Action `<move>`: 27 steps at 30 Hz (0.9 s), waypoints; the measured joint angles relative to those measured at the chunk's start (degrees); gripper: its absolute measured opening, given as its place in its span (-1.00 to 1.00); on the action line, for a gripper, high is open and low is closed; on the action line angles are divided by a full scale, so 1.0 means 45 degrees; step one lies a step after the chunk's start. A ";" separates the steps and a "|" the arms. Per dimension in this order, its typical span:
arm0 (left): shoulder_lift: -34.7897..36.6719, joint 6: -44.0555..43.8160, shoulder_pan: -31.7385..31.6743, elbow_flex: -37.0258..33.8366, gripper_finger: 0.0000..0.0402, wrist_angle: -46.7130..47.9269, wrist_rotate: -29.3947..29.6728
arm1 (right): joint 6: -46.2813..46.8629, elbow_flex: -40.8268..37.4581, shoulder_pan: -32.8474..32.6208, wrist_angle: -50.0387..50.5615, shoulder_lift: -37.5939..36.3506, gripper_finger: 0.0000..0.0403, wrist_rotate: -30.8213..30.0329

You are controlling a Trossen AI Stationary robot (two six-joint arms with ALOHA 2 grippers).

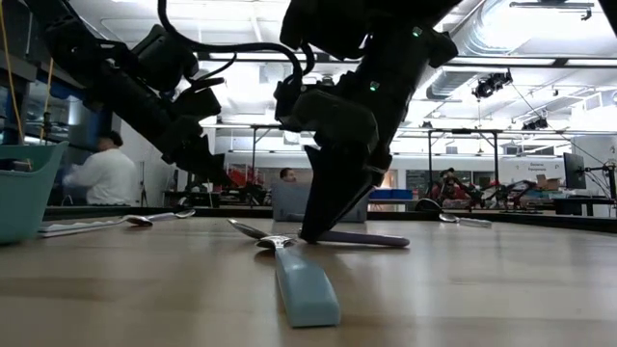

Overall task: Sort silverware by color (type)
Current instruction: Put the purple spoon into the orange bin

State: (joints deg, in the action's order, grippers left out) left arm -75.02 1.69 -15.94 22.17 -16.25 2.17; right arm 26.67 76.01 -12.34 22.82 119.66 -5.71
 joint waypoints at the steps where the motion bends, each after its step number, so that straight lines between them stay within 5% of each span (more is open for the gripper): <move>1: -0.0005 0.0000 0.0000 0.0000 -0.83 0.0014 0.0000 | 0.0078 0.0000 0.0058 0.0072 0.0000 -0.91 0.0165; 17: -0.0004 0.0000 0.0000 0.0000 -0.83 0.0272 0.0000 | 0.1862 -0.0131 -0.0527 0.3905 -0.2744 -0.92 0.0232; 27: -0.0005 -0.0005 0.0000 0.0000 -0.83 0.0315 0.0000 | 0.6020 -0.0097 -0.2482 0.6115 -0.5179 -0.92 0.0305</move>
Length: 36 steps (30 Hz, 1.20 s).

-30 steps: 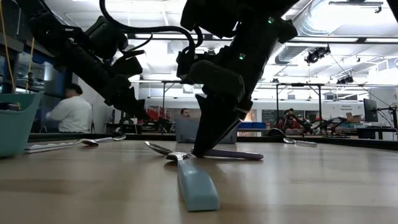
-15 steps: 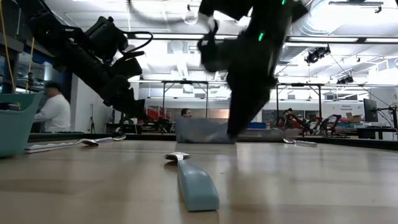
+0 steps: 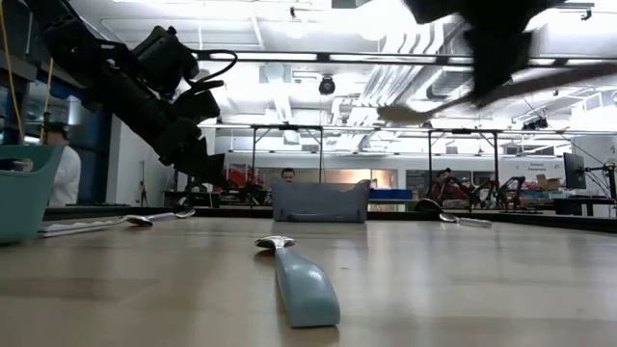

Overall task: Sort silverware by color (type)
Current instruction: Put the purple spoon into the orange bin

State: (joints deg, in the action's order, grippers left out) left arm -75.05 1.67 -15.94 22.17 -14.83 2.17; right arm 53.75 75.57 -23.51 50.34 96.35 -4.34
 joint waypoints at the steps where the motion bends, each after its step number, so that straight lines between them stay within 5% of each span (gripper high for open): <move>1: 0.0000 0.0002 0.0000 0.0000 -0.83 0.0000 0.0000 | 0.0809 0.0000 -0.0330 0.0405 -0.0240 -0.92 0.0135; 16: 0.0000 -0.0029 0.0342 0.0000 -0.83 0.0000 0.0477 | 1.3445 -0.0364 -0.6052 0.3624 -0.1126 -0.92 0.2061; 29: 0.0003 -0.0325 0.0841 0.0000 -0.83 -0.0013 0.0925 | 1.3436 -0.4310 -0.5574 -0.0203 -0.1106 -0.89 0.2846; 36: 0.0005 -0.0335 0.0845 0.0000 -0.83 -0.0206 0.0981 | 1.1612 -0.3852 -0.5030 0.0403 -0.1106 -0.60 0.3445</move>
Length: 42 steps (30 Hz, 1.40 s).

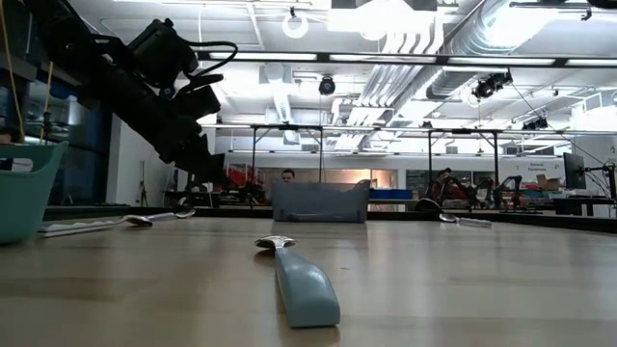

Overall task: Sort silverware by color (type)
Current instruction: Put the purple spoon into the orange bin, then put the white and blue spoon into the blue bin

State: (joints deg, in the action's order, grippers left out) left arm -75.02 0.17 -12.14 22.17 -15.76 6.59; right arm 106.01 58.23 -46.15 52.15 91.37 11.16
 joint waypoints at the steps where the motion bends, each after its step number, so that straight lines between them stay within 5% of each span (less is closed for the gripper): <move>1: -0.0002 0.0001 0.0000 0.0000 -0.83 -0.0023 0.0000 | -0.0315 0.0233 0.0077 0.0437 0.0000 -0.55 -0.0034; 7: -0.0005 -0.0118 -0.0005 0.0000 -0.83 -0.0027 0.0005 | -0.2970 0.1902 0.0594 0.3153 -0.0013 -0.43 -0.1281; 13: -0.0004 -0.0141 0.0003 0.0004 -0.83 -0.0085 0.0008 | -0.6929 0.2515 0.1667 0.3084 -0.0576 -0.65 -0.2655; 17: -0.0005 -0.0137 0.0145 0.0005 -0.83 -0.0085 0.0024 | -1.0247 0.1846 0.2875 0.1726 -0.1136 -0.94 -0.3828; 21: -0.0003 -0.0020 0.0303 0.0000 -0.83 -0.0095 0.0024 | -1.4030 -0.0025 0.4524 -0.1746 -0.1733 -0.94 -0.4134; 31: 0.0000 -0.0923 0.0334 0.0005 -0.83 0.0279 -0.0450 | -2.2070 -0.4901 1.0160 -1.3227 -0.2050 -1.00 -0.0843; 42: 0.0005 -0.2437 0.1038 0.2735 -0.83 0.7736 -0.0339 | -2.6029 -0.3386 1.4608 -1.3658 -0.2045 -1.00 0.1988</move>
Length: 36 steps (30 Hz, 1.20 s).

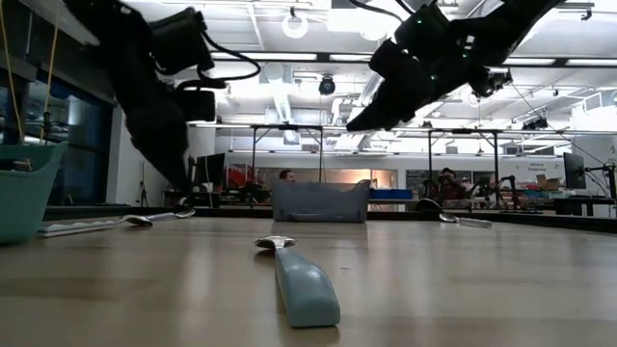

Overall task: Sort silverware by color (type)
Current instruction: Put the white and blue spoon into the blue bin

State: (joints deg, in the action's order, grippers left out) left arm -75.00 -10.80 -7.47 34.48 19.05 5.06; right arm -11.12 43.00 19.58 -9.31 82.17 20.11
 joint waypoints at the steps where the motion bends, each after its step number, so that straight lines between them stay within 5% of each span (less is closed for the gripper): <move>1: 0.0005 -0.0268 0.0128 0.0303 -0.83 0.0915 -0.0029 | -0.0176 0.0152 0.0213 0.0111 0.0000 -1.00 -0.0008; 6: 0.0005 -0.1984 0.0679 0.1658 -0.83 0.4680 -0.0267 | -0.0411 0.0419 0.0920 0.0591 0.0000 -1.00 -0.0010; 13: 0.0015 -0.5645 0.1298 0.2542 -0.69 0.6531 -0.0303 | -0.0878 0.0092 0.1011 0.0869 0.0005 -1.00 -0.0041; 24: 0.0010 -0.7589 0.1016 0.0840 -0.31 0.5306 -0.0584 | -0.0091 0.0069 0.0981 0.0982 0.0005 -1.00 -0.0089; 36: 0.0016 -0.6795 0.0258 -0.0677 -0.27 0.3719 -0.0035 | -0.0069 0.0069 0.0974 0.0973 0.0005 -1.00 -0.0091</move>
State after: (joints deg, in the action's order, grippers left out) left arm -74.93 -41.38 -6.31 31.43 35.79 4.91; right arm -11.43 43.31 23.97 -4.93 82.19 19.70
